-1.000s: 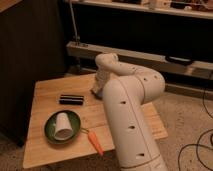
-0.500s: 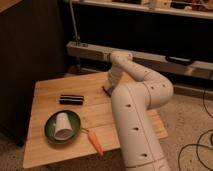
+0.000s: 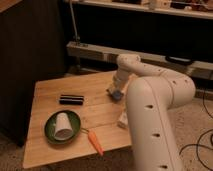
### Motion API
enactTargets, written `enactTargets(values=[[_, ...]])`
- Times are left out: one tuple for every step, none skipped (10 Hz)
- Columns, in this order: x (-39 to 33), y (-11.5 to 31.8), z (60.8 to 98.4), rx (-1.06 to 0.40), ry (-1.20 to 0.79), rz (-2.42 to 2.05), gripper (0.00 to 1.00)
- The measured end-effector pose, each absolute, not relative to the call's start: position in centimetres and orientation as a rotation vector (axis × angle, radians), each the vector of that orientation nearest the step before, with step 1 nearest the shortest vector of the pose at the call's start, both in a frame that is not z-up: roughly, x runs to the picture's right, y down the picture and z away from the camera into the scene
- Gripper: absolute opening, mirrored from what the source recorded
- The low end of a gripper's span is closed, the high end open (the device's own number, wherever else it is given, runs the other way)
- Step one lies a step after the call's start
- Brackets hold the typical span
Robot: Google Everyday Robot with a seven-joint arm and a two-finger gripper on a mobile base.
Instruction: Wipe the white sponge on the table
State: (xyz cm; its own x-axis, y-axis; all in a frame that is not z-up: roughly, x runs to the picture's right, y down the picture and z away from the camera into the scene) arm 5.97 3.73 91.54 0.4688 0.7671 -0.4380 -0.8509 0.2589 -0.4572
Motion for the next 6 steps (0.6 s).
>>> enactTargets(values=[[5.1,4.8,90.1,-0.713,0.126,1.072,0.47],[4.1,5.9,88.9,-0.721,0.116,1.041,0.47],[3.3,7.0,87.8,-0.728,0.108,1.012,0.47],[2.2,8.2,86.6,-0.737,0.098,0.981,0.47],[1.4,9.1,85.8,-0.744,0.093,0.955,0.47],[0.0,10.2,84.9,-0.755,0.084,0.919,0.47]])
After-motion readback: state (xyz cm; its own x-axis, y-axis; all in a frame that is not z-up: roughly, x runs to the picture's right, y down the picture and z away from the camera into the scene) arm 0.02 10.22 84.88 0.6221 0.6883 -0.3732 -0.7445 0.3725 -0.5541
